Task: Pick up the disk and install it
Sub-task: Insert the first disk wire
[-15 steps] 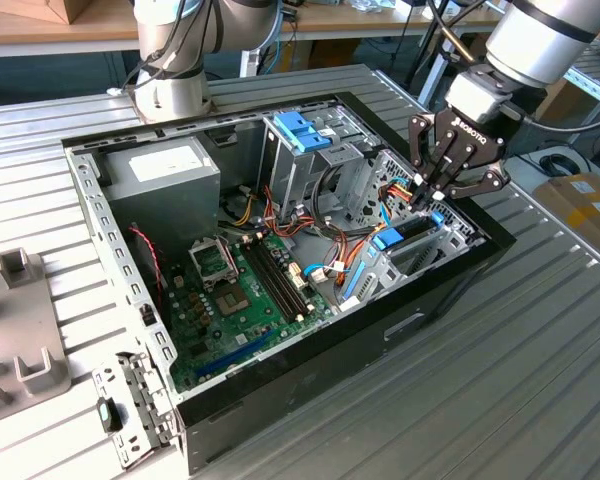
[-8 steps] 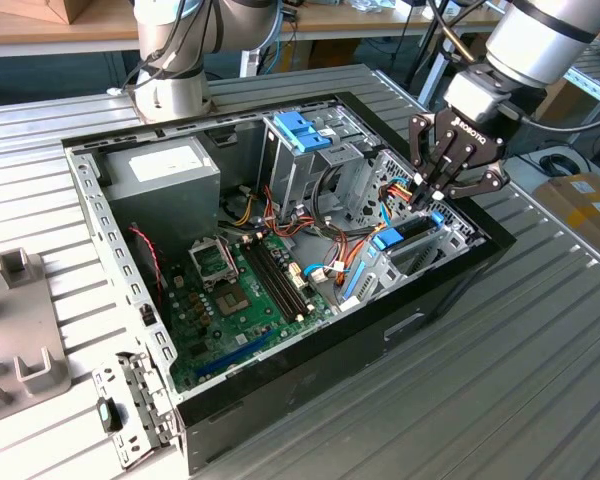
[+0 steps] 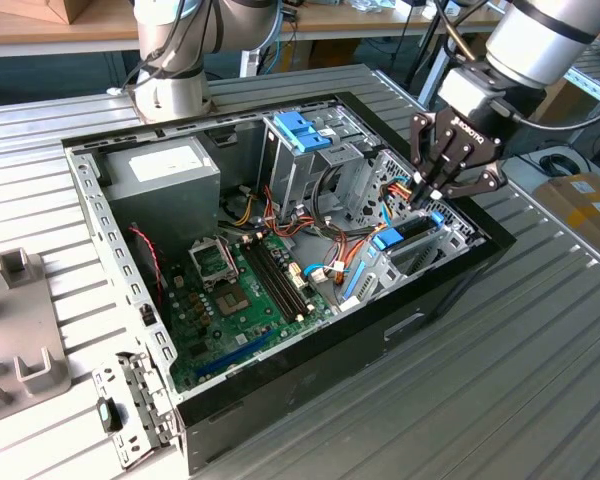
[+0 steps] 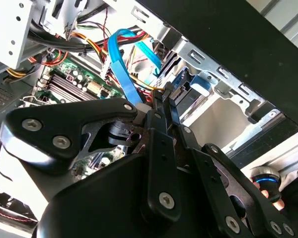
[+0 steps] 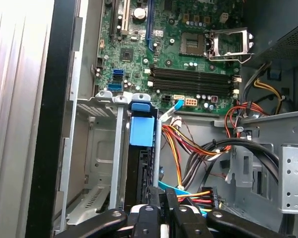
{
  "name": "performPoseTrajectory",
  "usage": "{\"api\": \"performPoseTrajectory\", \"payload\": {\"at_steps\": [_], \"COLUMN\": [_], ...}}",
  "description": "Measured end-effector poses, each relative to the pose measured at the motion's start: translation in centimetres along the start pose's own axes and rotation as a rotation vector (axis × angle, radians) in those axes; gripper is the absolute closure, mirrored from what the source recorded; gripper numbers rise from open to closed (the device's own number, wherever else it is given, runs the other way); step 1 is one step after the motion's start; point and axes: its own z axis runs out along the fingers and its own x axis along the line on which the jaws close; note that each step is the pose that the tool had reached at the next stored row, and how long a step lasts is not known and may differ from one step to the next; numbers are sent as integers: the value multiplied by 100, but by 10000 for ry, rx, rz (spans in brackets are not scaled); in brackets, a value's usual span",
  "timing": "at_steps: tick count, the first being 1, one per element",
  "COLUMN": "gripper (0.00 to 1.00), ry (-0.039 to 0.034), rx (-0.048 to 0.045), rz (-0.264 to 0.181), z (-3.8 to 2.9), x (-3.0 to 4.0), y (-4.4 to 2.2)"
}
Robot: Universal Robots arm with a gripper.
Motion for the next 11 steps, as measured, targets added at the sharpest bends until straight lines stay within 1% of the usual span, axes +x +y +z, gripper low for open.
{"api": "performPoseTrajectory", "payload": {"at_steps": [1,8,11], "gripper": [84,84,84], "ry": [-31,-68,-95], "rx": [13,28,38], "rz": [287,627,872], "z": [1,4,7], "x": [0,0,-1], "y": [0,4,11]}}
